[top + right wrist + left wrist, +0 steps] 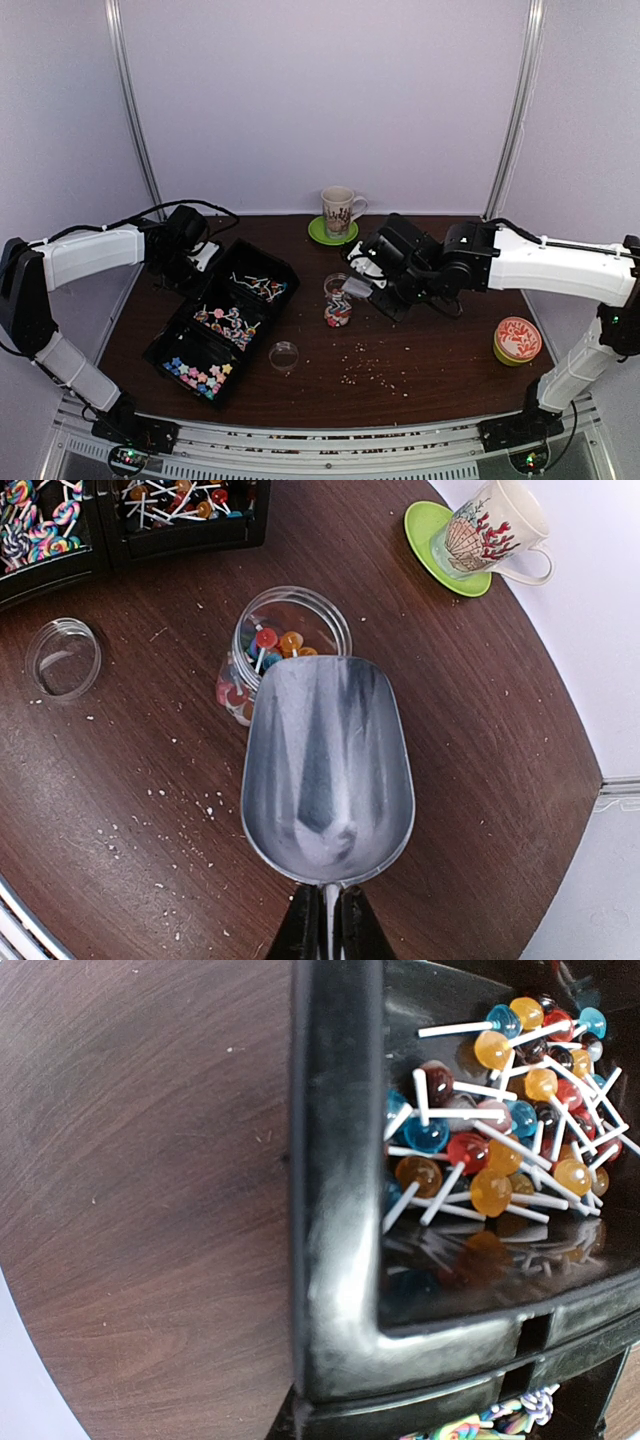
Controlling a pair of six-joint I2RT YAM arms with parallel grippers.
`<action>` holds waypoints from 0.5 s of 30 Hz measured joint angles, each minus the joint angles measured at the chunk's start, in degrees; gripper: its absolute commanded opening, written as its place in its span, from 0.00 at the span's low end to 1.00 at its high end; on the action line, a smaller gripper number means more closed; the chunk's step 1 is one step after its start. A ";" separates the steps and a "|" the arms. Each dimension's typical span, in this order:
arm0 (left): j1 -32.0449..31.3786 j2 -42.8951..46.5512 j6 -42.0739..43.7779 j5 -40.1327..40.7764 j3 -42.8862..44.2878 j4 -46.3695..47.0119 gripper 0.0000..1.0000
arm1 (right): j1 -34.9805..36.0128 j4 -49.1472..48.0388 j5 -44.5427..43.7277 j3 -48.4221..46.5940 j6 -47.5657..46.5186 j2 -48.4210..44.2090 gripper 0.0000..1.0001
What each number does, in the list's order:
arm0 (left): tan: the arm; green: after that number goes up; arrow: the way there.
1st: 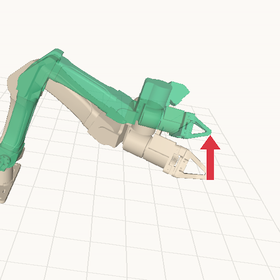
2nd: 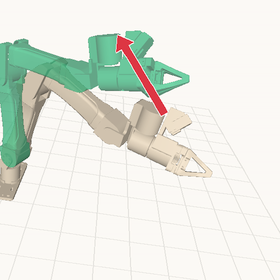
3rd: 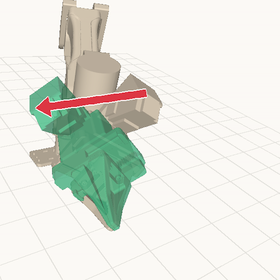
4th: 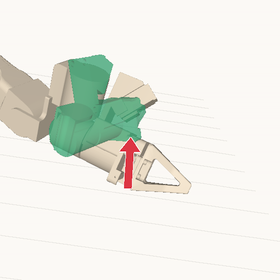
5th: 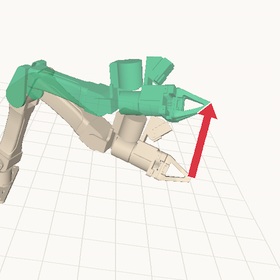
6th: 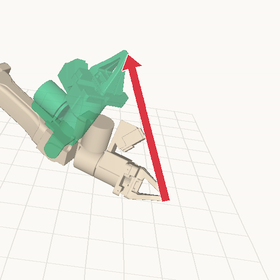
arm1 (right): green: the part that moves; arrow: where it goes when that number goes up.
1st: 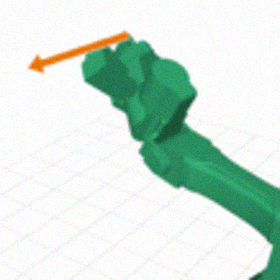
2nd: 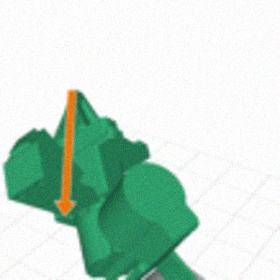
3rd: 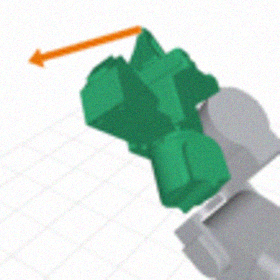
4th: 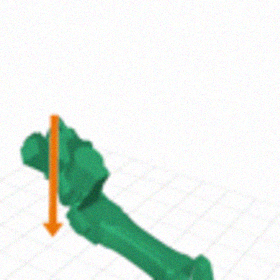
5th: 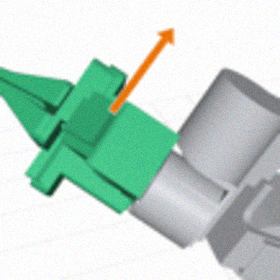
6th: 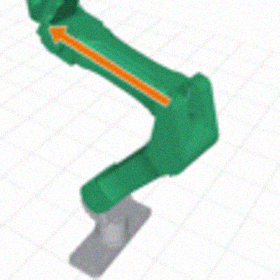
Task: Pack the candies
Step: Place the fake candies in the packing bottle.
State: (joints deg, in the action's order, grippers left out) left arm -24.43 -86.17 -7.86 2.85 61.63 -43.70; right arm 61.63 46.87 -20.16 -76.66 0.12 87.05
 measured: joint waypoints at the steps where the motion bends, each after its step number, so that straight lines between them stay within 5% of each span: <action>1: 0.00 0.00 0.00 0.00 0.00 0.00 0.00 | 0.00 0.37 -0.04 -0.46 0.00 0.31 0.00; 15: 0.00 0.00 0.00 0.00 0.00 -0.04 0.00 | -0.02 6.32 -0.46 -6.91 -0.42 2.86 0.00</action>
State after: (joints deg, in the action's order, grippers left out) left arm -24.43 -86.17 -7.86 2.85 61.63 -43.75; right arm 61.60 53.19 -20.62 -83.57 -0.30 89.91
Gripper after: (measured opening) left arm 0.081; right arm 0.062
